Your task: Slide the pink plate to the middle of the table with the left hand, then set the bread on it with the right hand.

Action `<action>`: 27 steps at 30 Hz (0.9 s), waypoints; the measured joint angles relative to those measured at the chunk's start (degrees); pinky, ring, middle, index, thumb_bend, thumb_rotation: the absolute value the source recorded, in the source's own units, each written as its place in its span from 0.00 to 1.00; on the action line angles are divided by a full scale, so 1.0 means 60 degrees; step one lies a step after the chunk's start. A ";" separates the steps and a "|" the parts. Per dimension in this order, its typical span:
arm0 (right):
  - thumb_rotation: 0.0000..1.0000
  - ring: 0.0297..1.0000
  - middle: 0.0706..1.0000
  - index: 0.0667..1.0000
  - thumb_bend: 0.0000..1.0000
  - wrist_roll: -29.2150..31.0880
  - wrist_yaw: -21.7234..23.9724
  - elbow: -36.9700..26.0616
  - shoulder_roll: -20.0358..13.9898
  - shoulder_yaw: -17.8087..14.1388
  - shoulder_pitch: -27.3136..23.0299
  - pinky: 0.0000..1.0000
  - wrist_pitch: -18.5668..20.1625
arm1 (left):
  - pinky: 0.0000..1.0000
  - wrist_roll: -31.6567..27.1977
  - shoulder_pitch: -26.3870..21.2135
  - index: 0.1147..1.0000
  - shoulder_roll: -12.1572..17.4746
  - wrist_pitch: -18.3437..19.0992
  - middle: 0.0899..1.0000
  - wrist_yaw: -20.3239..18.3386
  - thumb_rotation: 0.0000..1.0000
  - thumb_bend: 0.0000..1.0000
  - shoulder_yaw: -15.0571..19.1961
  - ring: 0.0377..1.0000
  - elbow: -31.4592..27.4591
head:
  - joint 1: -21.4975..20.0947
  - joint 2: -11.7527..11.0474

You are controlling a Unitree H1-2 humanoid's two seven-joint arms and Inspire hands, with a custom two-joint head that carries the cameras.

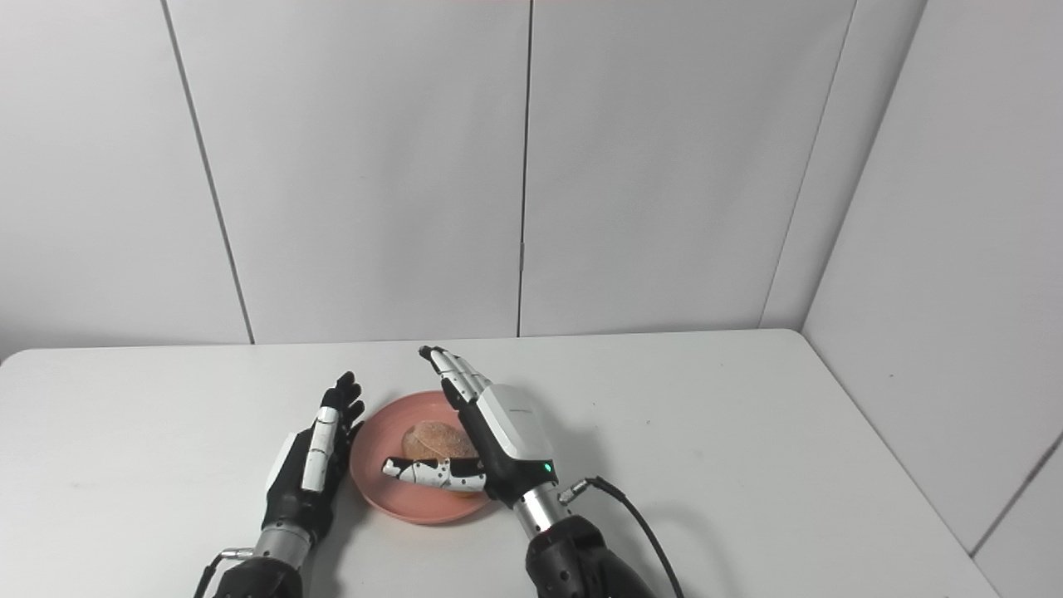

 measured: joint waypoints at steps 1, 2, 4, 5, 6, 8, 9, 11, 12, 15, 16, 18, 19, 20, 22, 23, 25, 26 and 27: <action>0.78 0.98 1.00 1.00 0.57 0.0249 0.0015 -0.0019 0.0051 -0.0148 0.0040 0.91 -0.0049 | 1.00 0.0011 0.0000 0.96 0.0010 -0.0003 1.00 0.0019 1.00 0.77 0.0003 1.00 0.0000 | 0.0015 -0.0015; 0.78 0.98 1.00 1.00 0.57 0.0501 0.0061 -0.0057 0.0111 -0.0315 0.0099 0.91 -0.0059 | 1.00 0.0019 0.0000 0.97 0.0010 -0.0007 1.00 0.0033 1.00 0.77 0.0014 1.00 0.0000 | 0.0015 -0.0015; 0.83 0.99 1.00 1.00 0.58 0.1093 0.0248 -0.0073 0.0210 -0.0600 0.0199 0.94 -0.0124 | 1.00 0.0020 0.0000 0.97 0.0011 -0.0017 1.00 0.0075 1.00 0.77 0.0055 1.00 0.0000 | 0.0015 -0.0015; 0.86 1.00 1.00 1.00 0.60 0.1446 0.0384 -0.0076 0.0269 -0.0763 0.0242 0.95 -0.0139 | 1.00 0.0019 0.0000 0.97 0.0014 -0.0020 1.00 0.0102 1.00 0.76 0.0075 1.00 -0.0003 | 0.0029 0.0000; 0.90 1.00 1.00 1.00 0.62 0.1770 0.0567 -0.0092 0.0316 -0.0882 0.0287 0.97 -0.0139 | 1.00 0.0019 0.0001 0.97 0.0017 -0.0023 1.00 0.0134 1.00 0.76 0.0092 1.00 -0.0005 | 0.0044 0.0015; 0.94 1.00 1.00 1.00 0.64 0.2359 0.0916 -0.0334 0.0412 -0.1164 0.0431 0.98 -0.0099 | 1.00 0.0019 0.0004 0.97 0.0024 -0.0035 1.00 0.0157 1.00 0.77 0.0124 1.00 -0.0023 | 0.0059 0.0015; 0.96 1.00 1.00 1.00 0.63 0.2640 0.1104 -0.0506 0.0474 -0.1293 0.0503 0.99 0.0012 | 1.00 0.0018 0.0013 0.97 0.0031 -0.0039 1.00 0.0164 1.00 0.77 0.0147 1.00 -0.0038 | 0.0073 0.0029; 0.99 1.00 1.00 1.00 0.62 0.3212 0.1405 -0.0775 0.0615 -0.1608 0.0587 1.00 0.0408 | 1.00 0.0017 0.0031 0.98 0.0035 -0.0039 1.00 0.0165 1.00 0.77 0.0166 1.00 -0.0068 | 0.0073 0.0029; 1.00 1.00 1.00 1.00 0.62 0.3479 0.1510 -0.0863 0.0690 -0.1761 0.0615 1.00 0.0630 | 1.00 0.0017 0.0068 0.98 0.0038 -0.0037 1.00 0.0165 1.00 0.77 0.0168 1.00 -0.0125 | 0.0073 0.0029; 1.00 1.00 1.00 1.00 0.62 0.4019 0.1811 -0.1190 0.0801 -0.2075 0.0791 1.00 0.1043 | 1.00 0.0017 0.0182 0.99 0.0044 -0.0029 1.00 0.0165 1.00 0.77 0.0169 1.00 -0.0340 | 0.0102 0.0087; 1.00 1.00 1.00 1.00 0.63 0.4165 0.1890 -0.1290 0.0824 -0.2149 0.0838 1.00 0.1166 | 1.00 0.0017 0.0191 0.99 0.0046 -0.0027 1.00 0.0165 1.00 0.77 0.0169 1.00 -0.0356 | 0.0103 0.0088; 0.99 1.00 1.00 1.00 0.64 0.4489 0.2049 -0.1414 0.0902 -0.2343 0.0936 1.00 0.1277 | 1.00 0.0017 0.0245 0.99 0.0046 -0.0026 1.00 0.0171 1.00 0.77 0.0185 1.00 -0.0434 | 0.0176 0.0176; 0.97 1.00 1.00 1.00 0.62 0.4669 0.2102 -0.1454 0.0932 -0.2432 0.0994 1.00 0.1326 | 1.00 0.0016 0.0289 1.00 0.0045 -0.0026 1.00 0.0171 1.00 0.77 0.0186 1.00 -0.0518 | 0.0292 0.0176; 0.96 1.00 1.00 1.00 0.62 0.4814 0.2158 -0.1481 0.0955 -0.2521 0.1053 1.00 0.1349 | 1.00 0.0012 0.0331 1.00 0.0045 -0.0025 1.00 0.0170 1.00 0.77 0.0191 1.00 -0.0590 | 0.0293 0.0176; 0.98 1.00 1.00 1.00 0.60 0.5051 0.2248 -0.1553 0.0989 -0.2650 0.1192 1.00 0.1392 | 1.00 -0.0023 0.0373 1.00 0.0043 -0.0017 1.00 0.0169 1.00 0.77 0.0196 1.00 -0.0665 | 0.0454 0.0220; 0.98 1.00 1.00 1.00 0.59 0.5088 0.2276 -0.1600 0.0993 -0.2667 0.1251 1.00 0.1400 | 1.00 -0.0023 0.0385 1.00 0.0042 -0.0003 1.00 0.0169 1.00 0.77 0.0194 1.00 -0.0687 | 0.0643 0.0249; 0.98 1.00 1.00 1.00 0.58 0.5101 0.2336 -0.1726 0.0989 -0.2674 0.1360 1.00 0.1406 | 1.00 -0.0022 0.0465 1.00 0.0040 0.0047 1.00 0.0172 1.00 0.76 0.0193 1.00 -0.0826 | 0.0877 0.0249; 0.98 1.00 1.00 1.00 0.58 0.5114 0.2407 -0.1757 0.0985 -0.2678 0.1399 1.00 0.1420 | 1.00 -0.0021 0.0534 1.00 0.0027 0.0079 1.00 0.0176 1.00 0.76 0.0188 1.00 -0.0946 | 0.0879 0.0249; 0.97 1.00 1.00 1.00 0.58 0.5126 0.2455 -0.1770 0.0973 -0.2680 0.1428 1.00 0.1444 | 1.00 -0.0015 0.0587 1.00 0.0011 0.0090 1.00 0.0196 1.00 0.77 0.0177 1.00 -0.1021 | 0.0879 0.0249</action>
